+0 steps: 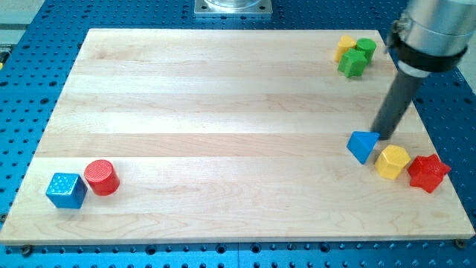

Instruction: Place the triangle above the red circle

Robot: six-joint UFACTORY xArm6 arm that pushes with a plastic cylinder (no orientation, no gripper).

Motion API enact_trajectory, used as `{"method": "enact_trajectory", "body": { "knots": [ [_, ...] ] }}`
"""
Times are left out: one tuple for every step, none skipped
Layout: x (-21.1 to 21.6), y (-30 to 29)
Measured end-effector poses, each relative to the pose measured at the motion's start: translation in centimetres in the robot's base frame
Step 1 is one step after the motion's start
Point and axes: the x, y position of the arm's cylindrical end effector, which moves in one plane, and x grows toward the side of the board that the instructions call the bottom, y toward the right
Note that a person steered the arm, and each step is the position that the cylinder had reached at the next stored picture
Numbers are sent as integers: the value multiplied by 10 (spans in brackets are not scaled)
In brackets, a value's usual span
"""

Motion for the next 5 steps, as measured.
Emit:
{"method": "enact_trajectory", "body": {
  "knots": [
    [1, 32],
    [21, 19],
    [20, -16],
    [12, -57],
    [11, -83]
  ]
}}
